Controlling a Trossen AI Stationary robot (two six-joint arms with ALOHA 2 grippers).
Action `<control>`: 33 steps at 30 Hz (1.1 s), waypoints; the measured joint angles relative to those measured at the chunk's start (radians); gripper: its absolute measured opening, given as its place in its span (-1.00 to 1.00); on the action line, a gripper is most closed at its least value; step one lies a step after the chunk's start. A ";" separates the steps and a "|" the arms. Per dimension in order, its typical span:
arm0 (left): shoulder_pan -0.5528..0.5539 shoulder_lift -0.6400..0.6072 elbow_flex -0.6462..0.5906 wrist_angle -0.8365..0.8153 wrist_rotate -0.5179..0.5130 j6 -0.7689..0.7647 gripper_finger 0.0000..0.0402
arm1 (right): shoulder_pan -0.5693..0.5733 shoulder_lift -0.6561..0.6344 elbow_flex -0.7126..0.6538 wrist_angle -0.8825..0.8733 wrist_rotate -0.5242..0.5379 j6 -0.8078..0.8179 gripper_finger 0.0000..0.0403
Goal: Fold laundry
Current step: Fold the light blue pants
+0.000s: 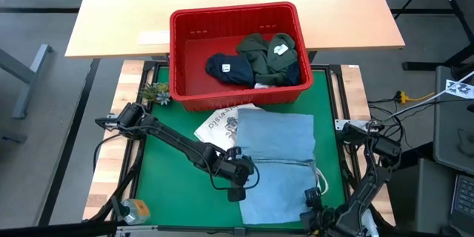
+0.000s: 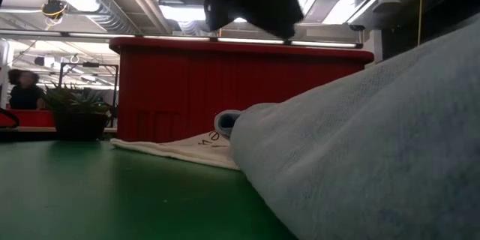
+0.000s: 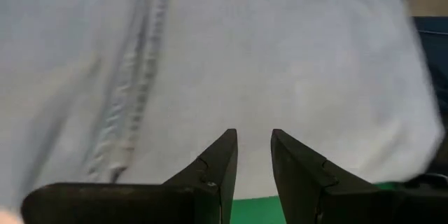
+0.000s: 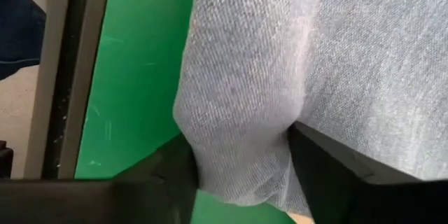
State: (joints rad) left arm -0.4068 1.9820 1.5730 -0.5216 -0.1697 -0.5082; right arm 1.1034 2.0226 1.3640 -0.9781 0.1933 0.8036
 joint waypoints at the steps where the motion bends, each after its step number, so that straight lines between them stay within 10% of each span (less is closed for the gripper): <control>1: -0.004 0.000 0.000 0.007 0.007 0.003 -0.58 | 0.000 0.004 0.000 -0.002 -0.002 0.000 -0.07; 14: -0.083 0.000 0.000 0.016 0.005 0.021 -0.45 | -0.023 0.006 -0.002 -0.008 0.042 -0.001 -0.76; 33: -0.222 0.055 0.000 0.010 -0.045 0.347 0.02 | -0.072 0.008 -0.004 -0.021 0.068 -0.005 -0.72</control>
State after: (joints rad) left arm -0.6285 2.0374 1.5734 -0.5120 -0.2147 -0.1617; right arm 1.0319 2.0308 1.3598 -0.9988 0.2617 0.7989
